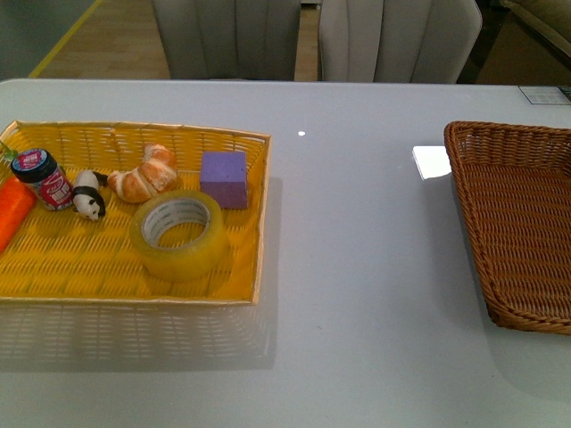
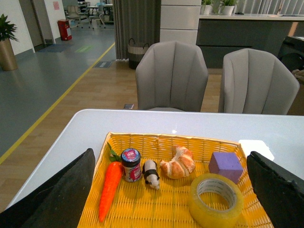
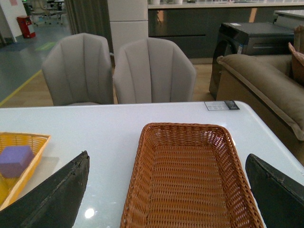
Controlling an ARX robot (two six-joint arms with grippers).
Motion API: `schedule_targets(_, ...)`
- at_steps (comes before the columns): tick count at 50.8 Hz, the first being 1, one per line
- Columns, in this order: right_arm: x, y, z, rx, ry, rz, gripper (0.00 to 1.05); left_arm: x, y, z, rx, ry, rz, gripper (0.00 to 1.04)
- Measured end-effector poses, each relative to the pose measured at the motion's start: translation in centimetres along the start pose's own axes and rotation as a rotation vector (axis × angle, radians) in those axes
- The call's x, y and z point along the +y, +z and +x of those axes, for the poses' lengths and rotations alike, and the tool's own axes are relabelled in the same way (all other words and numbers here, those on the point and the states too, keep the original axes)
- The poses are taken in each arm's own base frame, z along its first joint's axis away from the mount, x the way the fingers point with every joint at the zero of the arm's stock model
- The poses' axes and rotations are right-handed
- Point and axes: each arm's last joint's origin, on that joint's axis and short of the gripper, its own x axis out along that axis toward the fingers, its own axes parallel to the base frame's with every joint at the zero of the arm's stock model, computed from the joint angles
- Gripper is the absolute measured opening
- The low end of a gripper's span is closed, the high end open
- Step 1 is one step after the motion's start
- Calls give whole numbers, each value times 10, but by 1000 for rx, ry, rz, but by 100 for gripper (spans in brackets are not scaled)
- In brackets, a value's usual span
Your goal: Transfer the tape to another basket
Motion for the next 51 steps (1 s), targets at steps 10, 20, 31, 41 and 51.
schedule_targets(10,0,0,0,0,0,0,96,0,0,0,0,0,0,96)
schedule_targets(20,0,0,0,0,0,0,96,0,0,0,0,0,0,96)
schedule_targets(31,0,0,0,0,0,0,96,0,0,0,0,0,0,96)
schedule_targets(41,0,-1,1,33,-7,10,96,0,0,0,0,0,0,96)
schedule_targets(51,-29,5,26,428,-112,96,96,0,0,0,0,0,0,96)
